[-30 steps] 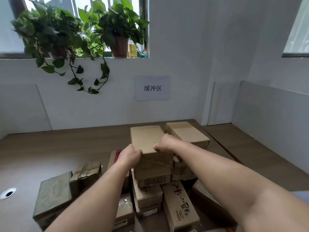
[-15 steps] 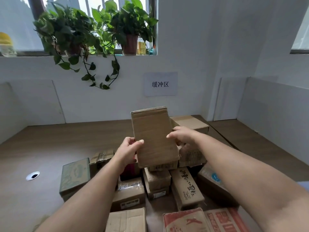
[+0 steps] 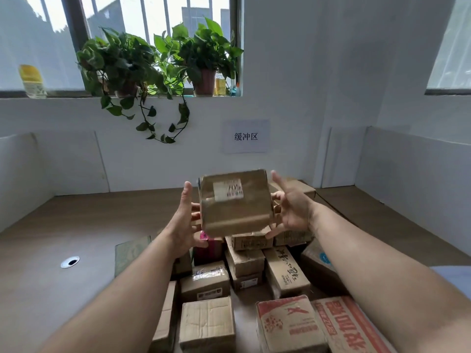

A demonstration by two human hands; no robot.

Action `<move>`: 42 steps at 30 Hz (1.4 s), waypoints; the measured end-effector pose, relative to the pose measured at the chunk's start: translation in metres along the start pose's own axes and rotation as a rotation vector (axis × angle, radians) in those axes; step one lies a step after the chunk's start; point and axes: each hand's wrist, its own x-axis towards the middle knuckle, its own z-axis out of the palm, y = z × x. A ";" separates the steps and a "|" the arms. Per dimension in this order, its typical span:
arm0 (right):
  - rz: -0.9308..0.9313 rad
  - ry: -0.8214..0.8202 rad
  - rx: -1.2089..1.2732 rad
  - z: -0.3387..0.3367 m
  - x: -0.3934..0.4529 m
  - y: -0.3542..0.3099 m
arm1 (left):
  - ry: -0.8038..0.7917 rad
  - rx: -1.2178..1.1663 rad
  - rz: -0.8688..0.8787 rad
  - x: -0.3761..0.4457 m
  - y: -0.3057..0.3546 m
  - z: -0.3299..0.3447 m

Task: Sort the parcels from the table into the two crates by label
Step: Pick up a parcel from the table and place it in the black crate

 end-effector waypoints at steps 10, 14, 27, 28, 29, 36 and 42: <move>-0.040 -0.009 -0.093 0.031 -0.037 0.024 | -0.139 -0.109 -0.060 -0.019 -0.044 -0.015; -0.035 -0.041 -0.199 0.034 -0.045 0.028 | -0.180 -0.092 0.039 -0.034 -0.042 -0.014; -0.241 0.022 -0.026 0.058 -0.065 0.053 | -0.288 0.007 0.237 -0.051 -0.022 -0.028; -0.258 0.024 -0.011 0.061 -0.065 0.055 | -0.296 0.005 0.246 -0.052 -0.023 -0.030; -0.271 0.021 0.004 0.063 -0.065 0.057 | -0.308 0.006 0.257 -0.055 -0.023 -0.032; -0.289 -0.007 -0.049 0.078 -0.061 0.066 | -0.277 -0.010 0.331 -0.075 -0.030 -0.049; -0.314 -0.041 -0.123 0.090 -0.054 0.067 | -0.151 0.038 0.344 -0.097 -0.037 -0.060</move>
